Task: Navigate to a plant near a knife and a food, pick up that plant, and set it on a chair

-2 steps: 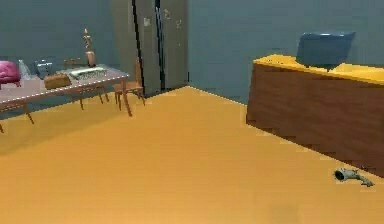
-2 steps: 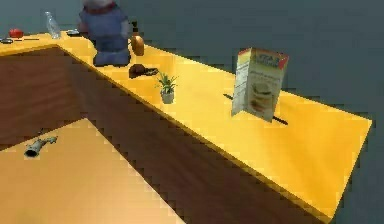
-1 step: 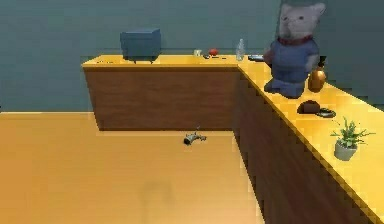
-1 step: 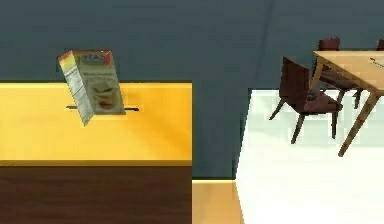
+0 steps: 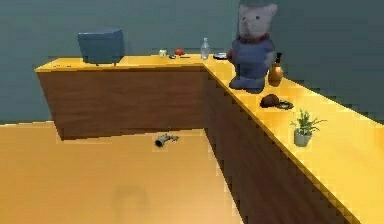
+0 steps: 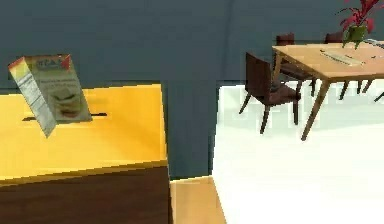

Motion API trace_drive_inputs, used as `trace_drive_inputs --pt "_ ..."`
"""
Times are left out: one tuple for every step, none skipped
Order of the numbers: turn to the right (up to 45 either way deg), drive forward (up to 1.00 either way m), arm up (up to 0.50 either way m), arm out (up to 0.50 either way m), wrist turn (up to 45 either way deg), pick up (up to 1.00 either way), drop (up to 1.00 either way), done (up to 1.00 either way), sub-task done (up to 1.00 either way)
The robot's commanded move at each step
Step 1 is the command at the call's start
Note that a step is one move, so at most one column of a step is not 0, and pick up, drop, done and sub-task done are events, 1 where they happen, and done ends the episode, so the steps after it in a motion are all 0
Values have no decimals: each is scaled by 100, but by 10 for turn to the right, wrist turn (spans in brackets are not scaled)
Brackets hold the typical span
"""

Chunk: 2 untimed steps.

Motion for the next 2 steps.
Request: trace_drive_inputs --pt "0 100 0 0 0 0 0 0 0" --pt "150 0 0 0 0 0 0 0 0"
